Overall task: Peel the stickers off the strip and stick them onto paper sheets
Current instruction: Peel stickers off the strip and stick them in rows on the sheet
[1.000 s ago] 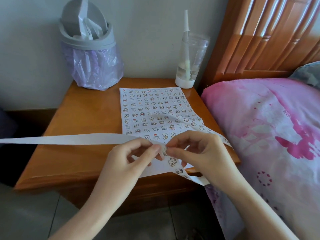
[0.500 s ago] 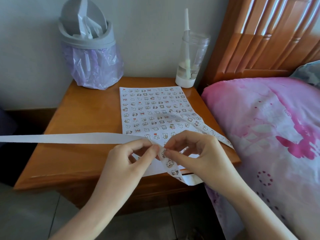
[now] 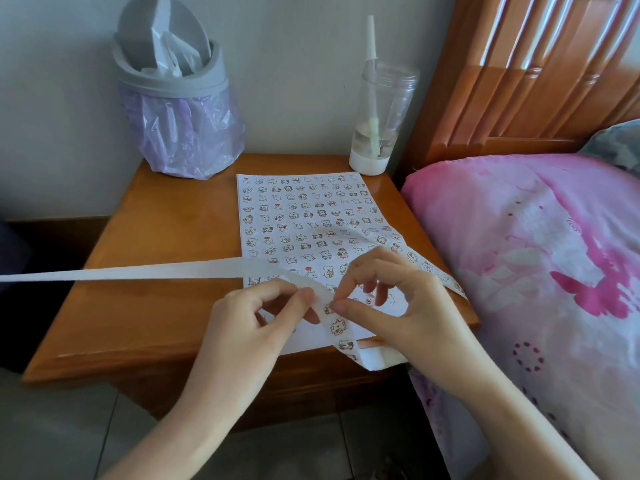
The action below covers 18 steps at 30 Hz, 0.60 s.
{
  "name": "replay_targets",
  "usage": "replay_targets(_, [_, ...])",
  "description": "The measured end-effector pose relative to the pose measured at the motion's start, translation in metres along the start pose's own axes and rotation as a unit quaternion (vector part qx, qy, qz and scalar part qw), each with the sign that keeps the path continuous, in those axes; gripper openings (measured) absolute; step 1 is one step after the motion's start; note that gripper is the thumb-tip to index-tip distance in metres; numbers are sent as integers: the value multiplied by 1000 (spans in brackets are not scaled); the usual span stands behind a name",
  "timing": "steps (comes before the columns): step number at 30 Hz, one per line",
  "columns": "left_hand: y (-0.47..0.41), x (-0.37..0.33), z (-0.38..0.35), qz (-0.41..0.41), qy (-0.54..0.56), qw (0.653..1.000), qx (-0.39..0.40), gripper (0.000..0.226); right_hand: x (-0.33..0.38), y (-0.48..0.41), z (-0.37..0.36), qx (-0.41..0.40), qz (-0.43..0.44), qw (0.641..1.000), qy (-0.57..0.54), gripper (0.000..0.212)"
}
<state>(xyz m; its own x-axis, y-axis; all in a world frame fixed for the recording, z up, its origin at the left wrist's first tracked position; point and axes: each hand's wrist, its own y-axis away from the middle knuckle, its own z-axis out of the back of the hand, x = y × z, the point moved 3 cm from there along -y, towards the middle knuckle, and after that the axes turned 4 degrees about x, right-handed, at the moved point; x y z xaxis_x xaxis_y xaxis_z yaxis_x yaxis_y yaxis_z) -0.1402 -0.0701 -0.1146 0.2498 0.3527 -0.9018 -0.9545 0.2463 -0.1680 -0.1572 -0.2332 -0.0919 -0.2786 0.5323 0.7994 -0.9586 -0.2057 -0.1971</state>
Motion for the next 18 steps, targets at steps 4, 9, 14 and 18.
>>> replay_targets(4, [-1, 1, 1, 3, 11, 1000, 0, 22, -1, -1, 29, -30, -34, 995, -93, 14])
replay_targets(9, [1, 6, 0, -2, -8, 1000, 16, 15, -43, 3, 66, -62, -188, 977, -77, 14])
replay_targets(14, [1, 9, -1, -4, -24, 1000, 15, 11, -57, 0, 62, -22, -233, 972, -35, 9])
replay_targets(18, [0, 11, -1, -2, -29, 1000, 11, 9, -57, -3, 56, 0, -232, 973, -18, 8])
